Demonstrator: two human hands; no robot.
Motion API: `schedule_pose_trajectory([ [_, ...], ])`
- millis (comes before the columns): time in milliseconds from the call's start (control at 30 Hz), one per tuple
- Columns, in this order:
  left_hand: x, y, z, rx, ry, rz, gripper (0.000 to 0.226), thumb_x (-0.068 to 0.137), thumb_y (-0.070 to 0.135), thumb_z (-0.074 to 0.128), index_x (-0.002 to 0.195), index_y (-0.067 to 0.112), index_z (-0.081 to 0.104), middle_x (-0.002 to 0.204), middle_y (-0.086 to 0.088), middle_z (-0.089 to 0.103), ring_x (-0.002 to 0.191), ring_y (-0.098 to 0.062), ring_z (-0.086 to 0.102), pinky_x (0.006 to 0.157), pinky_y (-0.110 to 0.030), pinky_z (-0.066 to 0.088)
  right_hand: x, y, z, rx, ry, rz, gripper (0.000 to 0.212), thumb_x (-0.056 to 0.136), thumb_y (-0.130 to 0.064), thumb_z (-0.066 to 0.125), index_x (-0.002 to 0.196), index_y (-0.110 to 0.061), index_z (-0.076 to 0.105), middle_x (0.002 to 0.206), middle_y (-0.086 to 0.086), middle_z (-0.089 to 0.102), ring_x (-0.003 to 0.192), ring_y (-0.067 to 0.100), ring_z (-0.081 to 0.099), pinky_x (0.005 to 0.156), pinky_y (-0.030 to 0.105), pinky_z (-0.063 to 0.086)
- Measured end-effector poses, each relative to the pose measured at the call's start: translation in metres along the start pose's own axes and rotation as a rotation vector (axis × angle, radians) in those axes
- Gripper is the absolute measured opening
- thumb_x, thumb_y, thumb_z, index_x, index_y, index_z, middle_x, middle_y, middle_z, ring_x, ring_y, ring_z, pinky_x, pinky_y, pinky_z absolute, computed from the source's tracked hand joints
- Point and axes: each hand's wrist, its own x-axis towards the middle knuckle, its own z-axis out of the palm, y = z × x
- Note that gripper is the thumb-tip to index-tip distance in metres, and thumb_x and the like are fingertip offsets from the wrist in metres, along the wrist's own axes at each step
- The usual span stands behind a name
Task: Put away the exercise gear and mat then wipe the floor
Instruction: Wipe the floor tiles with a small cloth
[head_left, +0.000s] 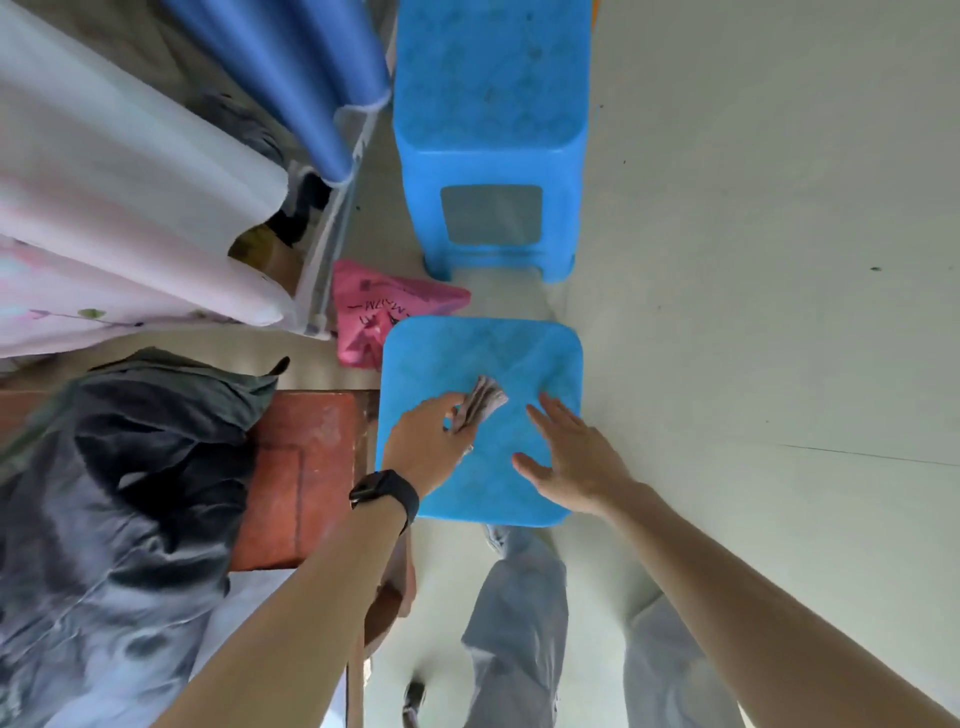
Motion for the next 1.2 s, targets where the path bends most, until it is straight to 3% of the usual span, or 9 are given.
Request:
schedule_pose_trajectory([
  [100, -0.029, 0.040, -0.009, -0.229, -0.097, -0.005, 0.021, 0.084, 0.029, 0.076, 0.102, 0.035, 0.067, 0.096, 0.013, 0.070, 0.066, -0.003, 0.069, 0.071, -0.029, 0.057, -0.031, -0.012, -0.035, 0.672, 0.058, 0.206, 0.078, 0.087, -0.063, 0.060, 0.151, -0.026, 0.035, 0.151, -0.003, 0.047, 0.136, 0.015, 0.047, 0.113, 0.037, 0.037],
  [167, -0.053, 0.077, -0.014, -0.324, -0.157, 0.038, 0.023, 0.082, 0.024, 0.080, 0.102, 0.031, 0.069, 0.095, 0.009, 0.072, 0.072, -0.005, 0.070, 0.066, -0.020, 0.054, -0.068, -0.010, -0.058, 0.963, 0.082, 0.233, 0.079, 0.079, -0.064, 0.066, 0.145, -0.025, 0.045, 0.136, 0.001, 0.062, 0.120, 0.013, 0.060, 0.103, 0.037, 0.048],
  [233, -0.079, 0.120, -0.019, -0.371, -0.212, 0.090, 0.023, 0.081, 0.021, 0.081, 0.100, 0.028, 0.070, 0.091, 0.007, 0.073, 0.078, -0.007, 0.070, 0.062, -0.015, 0.051, -0.116, -0.004, -0.082, 1.100, 0.096, 0.226, 0.061, 0.082, -0.055, 0.068, 0.134, -0.027, 0.055, 0.121, 0.001, 0.070, 0.106, 0.013, 0.069, 0.090, 0.036, 0.052],
  [433, -0.157, 0.256, -0.011, -0.305, -0.277, 0.257, 0.023, 0.076, 0.047, 0.081, 0.090, 0.032, 0.071, 0.081, 0.011, 0.074, 0.082, -0.007, 0.069, 0.083, -0.030, 0.052, -0.268, 0.043, -0.155, 1.167, 0.417, 0.162, 0.011, 0.095, -0.022, 0.065, 0.103, -0.017, 0.071, 0.093, 0.004, 0.077, 0.086, 0.017, 0.074, 0.075, 0.030, 0.054],
  [600, -0.238, 0.388, 0.033, -0.314, -0.311, 0.358, 0.009, 0.083, 0.037, 0.078, 0.078, 0.037, 0.072, 0.070, 0.011, 0.071, 0.065, -0.008, 0.065, 0.067, -0.027, 0.048, -0.396, 0.116, -0.205, 1.247, 0.567, 0.060, 0.017, 0.095, -0.028, 0.066, 0.109, -0.019, 0.071, 0.102, -0.001, 0.076, 0.094, 0.018, 0.073, 0.082, 0.037, 0.059],
  [733, -0.292, 0.489, 0.088, -0.282, -0.402, 0.391, 0.020, 0.072, 0.042, 0.071, 0.085, 0.027, 0.073, 0.082, 0.001, 0.073, 0.083, -0.026, 0.070, 0.076, -0.043, 0.057, -0.487, 0.186, -0.219, 1.377, 0.670, 0.008, 0.024, 0.094, -0.026, 0.067, 0.116, -0.018, 0.063, 0.106, 0.004, 0.075, 0.098, 0.025, 0.072, 0.088, 0.041, 0.058],
  [867, -0.336, 0.579, 0.144, -0.177, -0.499, 0.513, 0.022, 0.074, 0.039, 0.067, 0.093, 0.029, 0.070, 0.085, -0.004, 0.074, 0.081, -0.020, 0.069, 0.072, -0.037, 0.053, -0.565, 0.249, -0.226, 1.400, 0.900, 0.036, 0.034, 0.082, -0.037, 0.072, 0.110, -0.022, 0.062, 0.106, -0.004, 0.075, 0.096, 0.022, 0.072, 0.093, 0.048, 0.054],
  [1067, -0.392, 0.685, 0.233, -0.088, -0.531, 0.721, 0.028, 0.079, 0.044, 0.079, 0.099, 0.029, 0.066, 0.094, 0.011, 0.073, 0.085, -0.009, 0.071, 0.068, -0.031, 0.060, -0.643, 0.333, -0.225, 1.279, 1.106, 0.049, 0.018, 0.095, -0.038, 0.064, 0.110, -0.047, 0.069, 0.114, -0.029, 0.064, 0.111, -0.005, 0.058, 0.093, 0.019, 0.048],
  [1200, -0.409, 0.735, 0.298, -0.046, -0.588, 0.783, 0.012, 0.086, 0.031, 0.076, 0.093, 0.022, 0.071, 0.086, 0.001, 0.075, 0.081, -0.018, 0.072, 0.066, -0.034, 0.059, -0.667, 0.399, -0.211, 1.384, 1.252, 0.189, 0.028, 0.093, -0.041, 0.067, 0.118, -0.037, 0.056, 0.123, -0.020, 0.059, 0.122, 0.000, 0.052, 0.098, 0.026, 0.046],
])
